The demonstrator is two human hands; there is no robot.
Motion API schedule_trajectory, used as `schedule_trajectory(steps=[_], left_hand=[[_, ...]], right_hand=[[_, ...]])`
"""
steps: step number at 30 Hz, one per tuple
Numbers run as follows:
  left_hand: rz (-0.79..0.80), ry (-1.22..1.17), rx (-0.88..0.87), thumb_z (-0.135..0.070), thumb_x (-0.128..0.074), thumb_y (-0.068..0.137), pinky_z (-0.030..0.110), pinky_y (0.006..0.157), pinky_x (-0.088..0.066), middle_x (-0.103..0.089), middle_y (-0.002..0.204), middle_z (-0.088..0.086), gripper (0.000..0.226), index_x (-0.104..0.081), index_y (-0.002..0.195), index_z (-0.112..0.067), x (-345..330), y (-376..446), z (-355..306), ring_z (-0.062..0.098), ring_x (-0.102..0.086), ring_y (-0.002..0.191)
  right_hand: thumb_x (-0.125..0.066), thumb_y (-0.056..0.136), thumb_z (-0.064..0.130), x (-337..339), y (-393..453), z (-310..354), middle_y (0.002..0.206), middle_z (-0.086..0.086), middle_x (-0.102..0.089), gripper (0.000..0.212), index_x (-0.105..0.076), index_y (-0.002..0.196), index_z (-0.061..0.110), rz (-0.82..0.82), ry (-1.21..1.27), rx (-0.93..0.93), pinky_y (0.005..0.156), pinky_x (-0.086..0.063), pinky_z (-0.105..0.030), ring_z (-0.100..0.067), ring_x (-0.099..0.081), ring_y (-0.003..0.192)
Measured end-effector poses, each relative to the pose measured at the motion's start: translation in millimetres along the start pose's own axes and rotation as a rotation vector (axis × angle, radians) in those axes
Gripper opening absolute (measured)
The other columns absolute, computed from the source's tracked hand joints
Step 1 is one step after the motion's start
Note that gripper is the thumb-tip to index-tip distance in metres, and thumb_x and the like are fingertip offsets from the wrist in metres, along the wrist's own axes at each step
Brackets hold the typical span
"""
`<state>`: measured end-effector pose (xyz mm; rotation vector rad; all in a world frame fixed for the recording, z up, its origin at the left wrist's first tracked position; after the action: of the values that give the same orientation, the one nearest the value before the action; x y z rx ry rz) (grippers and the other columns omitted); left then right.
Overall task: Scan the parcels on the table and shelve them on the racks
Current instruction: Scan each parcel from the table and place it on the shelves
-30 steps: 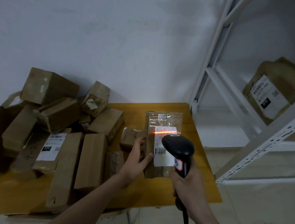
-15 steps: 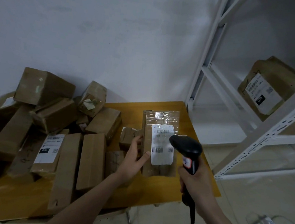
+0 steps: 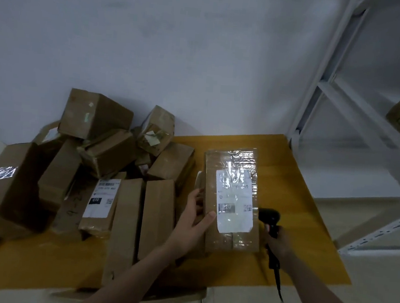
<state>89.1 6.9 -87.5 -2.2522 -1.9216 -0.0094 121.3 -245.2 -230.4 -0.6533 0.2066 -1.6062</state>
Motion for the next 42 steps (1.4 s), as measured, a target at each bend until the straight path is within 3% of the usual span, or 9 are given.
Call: schedule_trajectory(steps=[5, 9, 15, 20, 26, 28, 32, 38, 42], left_hand=[[0.017, -0.012, 0.003, -0.053, -0.061, 0.085, 0.025, 0.094, -0.051, -0.046, 0.138, -0.011, 0.065, -0.02, 0.135, -0.045, 9, 1, 11, -0.003, -0.053, 0.119], [0.054, -0.037, -0.005, -0.029, -0.054, 0.095, 0.021, 0.088, -0.052, -0.05, 0.131, -0.015, 0.052, -0.022, 0.136, -0.036, -3, 6, 8, -0.006, -0.055, 0.114], [0.178, -0.056, -0.031, -0.044, -0.059, 0.087, 0.035, 0.095, -0.052, -0.055, 0.132, -0.016, 0.06, -0.023, 0.135, -0.051, -61, 15, -2, 0.008, -0.053, 0.124], [0.307, -0.063, -0.099, -0.038, -0.055, 0.087, 0.015, 0.079, -0.051, -0.053, 0.123, -0.023, 0.046, -0.032, 0.126, -0.045, -141, -2, -41, -0.016, -0.054, 0.107], [0.417, -0.02, -0.126, -0.058, -0.062, 0.083, 0.024, 0.089, -0.052, -0.058, 0.123, -0.013, 0.046, -0.033, 0.119, -0.061, -235, -35, -65, 0.002, -0.056, 0.113], [0.464, -0.018, -0.171, -0.048, -0.057, 0.084, 0.017, 0.081, -0.052, -0.057, 0.121, -0.015, 0.045, -0.035, 0.123, -0.05, -273, -52, -82, -0.005, -0.057, 0.106], [0.569, -0.057, -0.151, -0.042, -0.053, 0.083, 0.035, 0.084, -0.057, -0.062, 0.115, -0.017, 0.047, -0.038, 0.128, -0.04, -362, -83, -101, 0.002, -0.064, 0.101], [0.641, -0.038, -0.224, -0.027, -0.052, 0.095, 0.025, 0.079, -0.056, -0.055, 0.123, -0.016, 0.03, -0.043, 0.12, -0.042, -489, -125, -130, -0.003, -0.06, 0.104], [0.719, 0.01, -0.27, -0.035, -0.058, 0.094, 0.037, 0.089, -0.055, -0.054, 0.124, -0.015, 0.031, -0.044, 0.116, -0.051, -564, -137, -148, 0.01, -0.055, 0.116]], right_hand=[[-0.056, 0.094, 0.012, -8, 31, -33, 0.077, -0.012, -0.053, 0.016, -0.054, 0.096, -0.004, -0.071, -0.056, -0.046, 0.059, -0.038, -0.033, -0.024, -0.05, 0.071], [-0.06, 0.092, 0.021, 3, 25, -38, 0.098, -0.018, -0.061, 0.032, -0.056, 0.11, -0.005, -0.05, -0.017, -0.061, 0.075, -0.047, -0.042, -0.032, -0.058, 0.088], [-0.049, 0.09, 0.055, 73, -60, 38, 0.133, 0.002, -0.052, 0.042, -0.049, 0.127, 0.034, -0.175, 0.186, 0.217, 0.102, -0.043, -0.043, -0.022, -0.05, 0.123], [-0.049, 0.093, 0.05, 110, -152, 89, 0.131, 0.018, -0.057, 0.05, -0.036, 0.14, 0.044, -0.025, 0.369, 0.398, 0.088, -0.052, -0.028, -0.005, -0.059, 0.115], [-0.058, 0.087, 0.035, 195, -220, 49, 0.121, 0.004, -0.066, 0.051, -0.046, 0.137, 0.036, -0.259, 0.547, 0.382, 0.075, -0.056, -0.026, -0.017, -0.068, 0.103], [-0.058, 0.088, 0.036, 227, -242, 31, 0.121, 0.002, -0.067, 0.05, -0.046, 0.137, 0.036, -0.318, 0.561, 0.382, 0.078, -0.057, -0.032, -0.021, -0.067, 0.103], [-0.064, 0.083, 0.042, 301, -289, -10, 0.11, -0.007, -0.069, 0.046, -0.048, 0.126, 0.044, -0.448, 0.593, 0.341, 0.081, -0.057, -0.047, -0.028, -0.069, 0.096], [-0.055, 0.093, 0.027, 415, -350, -73, 0.102, -0.012, -0.067, 0.033, -0.049, 0.118, 0.047, -0.544, 0.523, 0.258, 0.067, -0.054, -0.033, -0.019, -0.066, 0.082], [-0.056, 0.093, 0.028, 479, -380, -103, 0.109, -0.015, -0.065, 0.034, -0.049, 0.121, 0.046, -0.602, 0.541, 0.228, 0.064, -0.055, -0.03, -0.018, -0.065, 0.081]])
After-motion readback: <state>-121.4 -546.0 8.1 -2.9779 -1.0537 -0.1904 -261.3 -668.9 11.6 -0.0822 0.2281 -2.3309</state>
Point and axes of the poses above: each hand's wrist, its own y-axis towards the middle knuckle, its own x-axis out of the back of the hand, z = x × y, the point moved 9 cm from there along y, towards the middle knuckle
